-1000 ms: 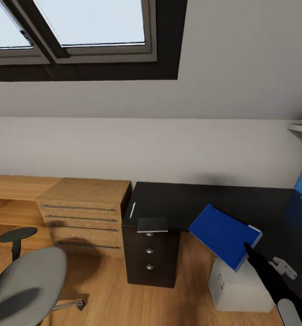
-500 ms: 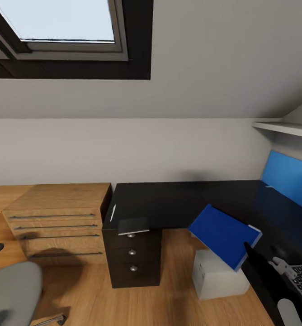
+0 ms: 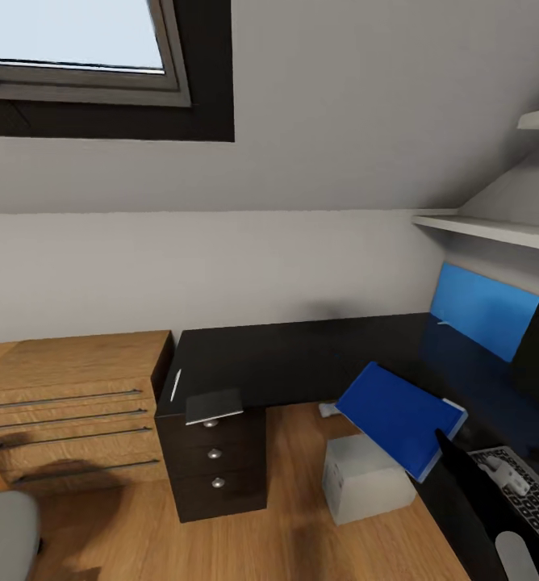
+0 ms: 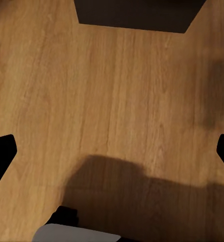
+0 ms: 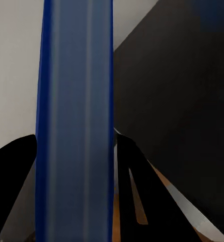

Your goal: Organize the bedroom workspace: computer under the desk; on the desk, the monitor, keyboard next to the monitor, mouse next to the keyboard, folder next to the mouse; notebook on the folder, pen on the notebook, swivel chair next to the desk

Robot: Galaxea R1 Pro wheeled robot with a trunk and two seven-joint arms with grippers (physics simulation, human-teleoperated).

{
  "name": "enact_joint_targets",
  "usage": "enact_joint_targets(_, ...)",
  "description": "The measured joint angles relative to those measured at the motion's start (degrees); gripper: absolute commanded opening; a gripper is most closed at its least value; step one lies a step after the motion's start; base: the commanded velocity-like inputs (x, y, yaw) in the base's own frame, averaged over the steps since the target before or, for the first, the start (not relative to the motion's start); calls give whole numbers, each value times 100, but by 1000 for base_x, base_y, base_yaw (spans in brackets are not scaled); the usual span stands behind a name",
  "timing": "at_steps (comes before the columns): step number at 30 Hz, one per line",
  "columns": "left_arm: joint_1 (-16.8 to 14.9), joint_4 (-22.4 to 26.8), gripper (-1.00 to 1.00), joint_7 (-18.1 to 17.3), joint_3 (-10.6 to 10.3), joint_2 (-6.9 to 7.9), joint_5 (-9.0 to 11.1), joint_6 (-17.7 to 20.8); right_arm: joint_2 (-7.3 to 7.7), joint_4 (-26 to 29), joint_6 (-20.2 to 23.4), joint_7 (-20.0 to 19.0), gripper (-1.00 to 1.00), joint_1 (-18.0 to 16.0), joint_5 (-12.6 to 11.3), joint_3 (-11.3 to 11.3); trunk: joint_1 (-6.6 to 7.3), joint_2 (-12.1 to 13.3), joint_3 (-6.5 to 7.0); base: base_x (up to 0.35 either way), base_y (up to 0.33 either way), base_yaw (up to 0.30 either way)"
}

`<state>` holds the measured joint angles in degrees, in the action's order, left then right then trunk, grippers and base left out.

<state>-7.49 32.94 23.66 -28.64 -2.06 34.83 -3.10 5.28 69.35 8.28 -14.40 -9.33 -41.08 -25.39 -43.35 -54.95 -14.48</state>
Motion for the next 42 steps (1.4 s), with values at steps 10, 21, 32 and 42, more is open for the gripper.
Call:
enact_joint_targets(10,0,-1,100,0,-1,-1,1,0,-88,271,11,73,-100,-239,-89,67,0,1,1,0,0,-4)
enact_joint_targets(21,0,-7,100,0,-7,-1,0,7,-128,-2451,-493,1705,-100,-2949,-1299,20,0,1,0,0,0,0)
enact_joint_targets(32,0,-8,100,-3,-8,-1,0,10,-341,-3019,-731,1878,-100,-3210,-2346,44,0,0,0,0,0,0)
enact_joint_targets(42,0,-9,100,-1,-8,-2,0,9,-693,-3252,-734,1738,-100,-3212,-2390,38,0,0,0,0,0,0)
